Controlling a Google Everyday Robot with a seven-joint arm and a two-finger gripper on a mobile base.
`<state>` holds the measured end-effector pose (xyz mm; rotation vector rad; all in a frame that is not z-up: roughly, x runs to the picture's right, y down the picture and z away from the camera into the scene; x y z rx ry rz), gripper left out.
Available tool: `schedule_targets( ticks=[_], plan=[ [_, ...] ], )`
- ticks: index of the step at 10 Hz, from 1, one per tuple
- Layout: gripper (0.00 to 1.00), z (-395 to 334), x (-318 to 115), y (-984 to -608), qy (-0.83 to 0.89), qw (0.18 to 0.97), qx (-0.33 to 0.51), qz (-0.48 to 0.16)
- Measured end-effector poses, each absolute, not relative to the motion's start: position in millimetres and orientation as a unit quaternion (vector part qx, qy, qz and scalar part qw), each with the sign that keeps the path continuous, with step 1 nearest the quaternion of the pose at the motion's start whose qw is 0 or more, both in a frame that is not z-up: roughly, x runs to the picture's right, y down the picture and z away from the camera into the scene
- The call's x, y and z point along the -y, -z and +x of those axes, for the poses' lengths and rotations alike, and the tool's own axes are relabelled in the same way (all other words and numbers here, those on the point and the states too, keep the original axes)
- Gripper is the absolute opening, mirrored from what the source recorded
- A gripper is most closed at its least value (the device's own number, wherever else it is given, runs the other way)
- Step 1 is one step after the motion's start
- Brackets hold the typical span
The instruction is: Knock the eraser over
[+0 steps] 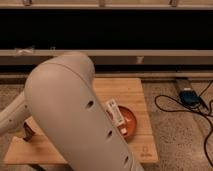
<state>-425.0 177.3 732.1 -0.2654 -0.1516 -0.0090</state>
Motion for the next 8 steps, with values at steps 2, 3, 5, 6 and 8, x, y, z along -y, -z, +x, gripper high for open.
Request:
schedule_targets(
  ticks=[2,3,5,6,8],
  plan=[
    [0.80,-441,-179,-728,0.020,0.990,0.083,-0.114],
    [0.80,-450,-180,-724,0.029,0.990,0.087,-0.104],
    [0.80,-463,-178,-719,0.043,0.991,0.091,-0.084],
    [0.80,-469,-175,-718,0.050,0.992,0.093,-0.074],
    [0.80,-482,-174,-714,0.070,0.991,0.099,-0.062]
  ],
)
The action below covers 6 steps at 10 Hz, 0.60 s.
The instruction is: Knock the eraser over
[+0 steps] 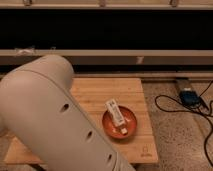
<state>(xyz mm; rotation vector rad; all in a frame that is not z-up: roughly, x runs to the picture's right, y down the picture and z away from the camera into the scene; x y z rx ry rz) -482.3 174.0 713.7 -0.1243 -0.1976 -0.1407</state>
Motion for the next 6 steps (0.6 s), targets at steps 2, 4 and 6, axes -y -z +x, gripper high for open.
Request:
schedule_targets(
  ticks=[2,4,6],
  plan=[
    [0.80,-483,-172,-712,0.086,0.989,0.097,-0.069],
    [0.80,-476,-177,-706,0.099,0.985,0.098,-0.098],
    [0.80,-467,-182,-697,0.107,0.983,0.105,-0.110]
  ],
)
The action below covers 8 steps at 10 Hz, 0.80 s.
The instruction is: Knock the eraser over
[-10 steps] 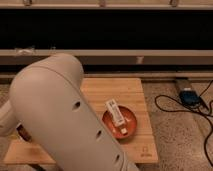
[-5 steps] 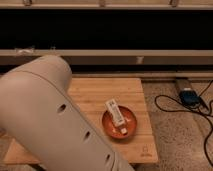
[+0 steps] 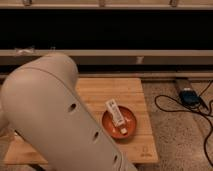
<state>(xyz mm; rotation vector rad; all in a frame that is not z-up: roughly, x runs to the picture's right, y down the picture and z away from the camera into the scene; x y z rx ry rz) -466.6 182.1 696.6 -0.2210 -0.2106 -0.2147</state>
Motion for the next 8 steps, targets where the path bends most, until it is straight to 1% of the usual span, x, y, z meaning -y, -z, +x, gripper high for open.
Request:
schedule_targets(
  ticks=[4,6,8],
  plan=[
    [0.80,-470,-173,-686,0.103,0.980,0.115,-0.124],
    [0.80,-464,-169,-687,0.117,0.975,0.099,-0.161],
    [0.80,-442,-169,-690,0.147,0.967,0.077,-0.192]
  ],
)
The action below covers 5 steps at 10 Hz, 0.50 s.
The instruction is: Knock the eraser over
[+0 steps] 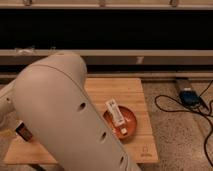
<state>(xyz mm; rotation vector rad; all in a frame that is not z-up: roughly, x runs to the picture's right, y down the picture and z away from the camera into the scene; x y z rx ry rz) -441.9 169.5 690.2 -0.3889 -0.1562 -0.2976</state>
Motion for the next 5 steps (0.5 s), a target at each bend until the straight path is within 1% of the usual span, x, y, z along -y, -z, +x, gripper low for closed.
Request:
schedule_targets(
  ticks=[5],
  plan=[
    [0.80,-366,-158,-692,0.204,0.953,0.057,-0.216]
  ],
)
